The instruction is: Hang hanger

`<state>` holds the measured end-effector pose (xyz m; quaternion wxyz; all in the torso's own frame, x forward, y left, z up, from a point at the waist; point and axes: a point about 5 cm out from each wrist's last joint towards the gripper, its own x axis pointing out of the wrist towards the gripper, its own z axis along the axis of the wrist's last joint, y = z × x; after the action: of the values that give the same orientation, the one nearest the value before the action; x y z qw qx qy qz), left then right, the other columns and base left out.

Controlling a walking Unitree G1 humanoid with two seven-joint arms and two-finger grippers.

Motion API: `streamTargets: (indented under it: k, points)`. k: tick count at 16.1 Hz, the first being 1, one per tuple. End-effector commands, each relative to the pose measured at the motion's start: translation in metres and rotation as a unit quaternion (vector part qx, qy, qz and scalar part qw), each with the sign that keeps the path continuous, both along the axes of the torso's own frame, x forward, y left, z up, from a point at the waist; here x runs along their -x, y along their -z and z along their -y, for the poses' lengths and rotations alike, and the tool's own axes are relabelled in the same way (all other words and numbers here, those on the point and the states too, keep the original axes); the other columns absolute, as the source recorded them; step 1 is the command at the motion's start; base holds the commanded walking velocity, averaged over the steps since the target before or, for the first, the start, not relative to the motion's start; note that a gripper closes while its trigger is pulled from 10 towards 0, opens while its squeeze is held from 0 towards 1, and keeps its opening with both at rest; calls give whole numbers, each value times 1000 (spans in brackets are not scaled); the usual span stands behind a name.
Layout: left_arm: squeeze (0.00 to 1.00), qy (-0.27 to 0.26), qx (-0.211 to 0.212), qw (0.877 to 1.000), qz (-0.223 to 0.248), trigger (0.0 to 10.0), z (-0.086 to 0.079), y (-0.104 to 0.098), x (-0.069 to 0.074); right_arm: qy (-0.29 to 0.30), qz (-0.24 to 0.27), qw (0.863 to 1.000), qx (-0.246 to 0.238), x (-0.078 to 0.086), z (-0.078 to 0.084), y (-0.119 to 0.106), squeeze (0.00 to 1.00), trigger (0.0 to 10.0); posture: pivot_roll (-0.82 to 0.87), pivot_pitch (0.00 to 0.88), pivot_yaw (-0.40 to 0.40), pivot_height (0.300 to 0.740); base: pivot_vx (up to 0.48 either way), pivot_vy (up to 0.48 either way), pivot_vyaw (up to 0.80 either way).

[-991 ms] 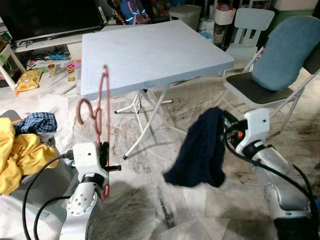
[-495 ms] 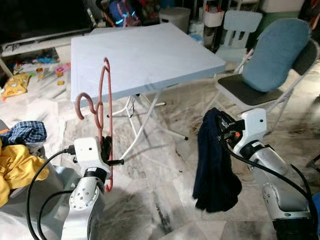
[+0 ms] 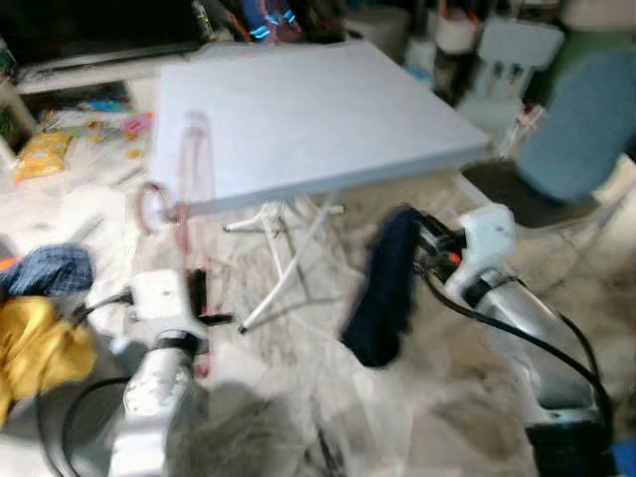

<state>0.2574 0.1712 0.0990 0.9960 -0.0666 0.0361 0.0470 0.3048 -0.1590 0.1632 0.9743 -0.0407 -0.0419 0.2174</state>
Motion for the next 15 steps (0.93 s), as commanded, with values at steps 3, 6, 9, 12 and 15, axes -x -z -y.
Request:
streamTargets:
  k: [3,6,9,12,15]
  points:
    - [0,13,8,1000,16,10000,9,-7,-5,0,29,1000,9,0,3,-13,0,0,-167,0,26,740,463,0,0]
    - [0,12,7,1000,17,10000,9,-7,-5,-4,36,999,9,-2,-1,-16,0,0,-165,0,26,740,464,0,0]
    - [0,13,6,1000,19,10000,10,-9,-6,-9,41,999,7,-2,-5,-17,0,0,-163,0,27,740,465,0,421]
    - [0,13,2,1000,21,10000,10,-10,-7,-8,44,999,0,-4,-7,-20,0,0,-162,0,27,740,465,0,527]
    - [0,11,-2,1000,22,10000,8,-10,-8,-17,49,999,7,-5,-10,-21,0,0,-159,0,26,740,465,0,267]
